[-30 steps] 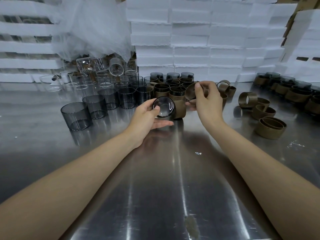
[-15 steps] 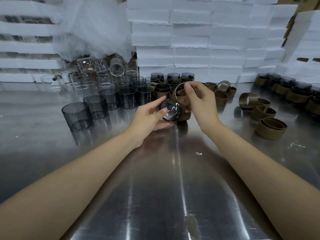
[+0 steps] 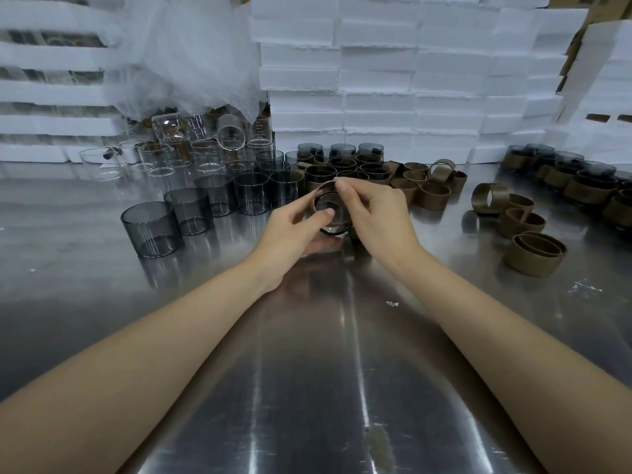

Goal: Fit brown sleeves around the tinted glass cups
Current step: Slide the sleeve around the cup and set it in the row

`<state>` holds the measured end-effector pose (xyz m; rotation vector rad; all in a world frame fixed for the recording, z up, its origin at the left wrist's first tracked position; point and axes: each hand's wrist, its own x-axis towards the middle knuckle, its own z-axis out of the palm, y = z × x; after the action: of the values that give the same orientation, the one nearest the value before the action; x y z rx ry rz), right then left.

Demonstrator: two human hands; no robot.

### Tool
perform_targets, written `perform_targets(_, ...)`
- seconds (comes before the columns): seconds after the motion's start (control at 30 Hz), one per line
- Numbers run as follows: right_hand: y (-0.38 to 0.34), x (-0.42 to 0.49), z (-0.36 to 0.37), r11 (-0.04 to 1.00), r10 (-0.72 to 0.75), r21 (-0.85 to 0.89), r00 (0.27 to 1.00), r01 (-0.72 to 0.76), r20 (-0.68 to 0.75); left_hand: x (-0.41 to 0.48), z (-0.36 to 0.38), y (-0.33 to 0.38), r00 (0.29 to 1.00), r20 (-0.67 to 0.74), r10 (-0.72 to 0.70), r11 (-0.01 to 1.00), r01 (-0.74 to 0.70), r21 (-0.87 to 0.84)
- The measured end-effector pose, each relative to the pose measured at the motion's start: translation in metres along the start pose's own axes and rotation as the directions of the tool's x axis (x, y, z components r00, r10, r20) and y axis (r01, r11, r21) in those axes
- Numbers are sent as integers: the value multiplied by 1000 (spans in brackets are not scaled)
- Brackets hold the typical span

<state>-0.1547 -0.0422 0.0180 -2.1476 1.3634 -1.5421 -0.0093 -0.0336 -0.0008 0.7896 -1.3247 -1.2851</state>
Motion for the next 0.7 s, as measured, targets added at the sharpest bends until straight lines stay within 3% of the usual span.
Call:
perform_targets(0.1,-2,-1,2,993,51,-116,988,-34,143,0,-1,0,1000,-14,6,1000,-6,-28)
perform_targets(0.2,-4,-4,4,993,84,-99,965,-61,249,-1,-1,1,1000,-11,5,998,-5,-59)
perform_targets(0.47,-10,-6,2,990,70,-133,975,-42,211,-1,0,1,1000,-2,-9,999,9,-39)
perform_targets(0.7,-3,0,1,991,134,-3,984,-134,117,1,-2,1,999,-21,-50,997,49,-67)
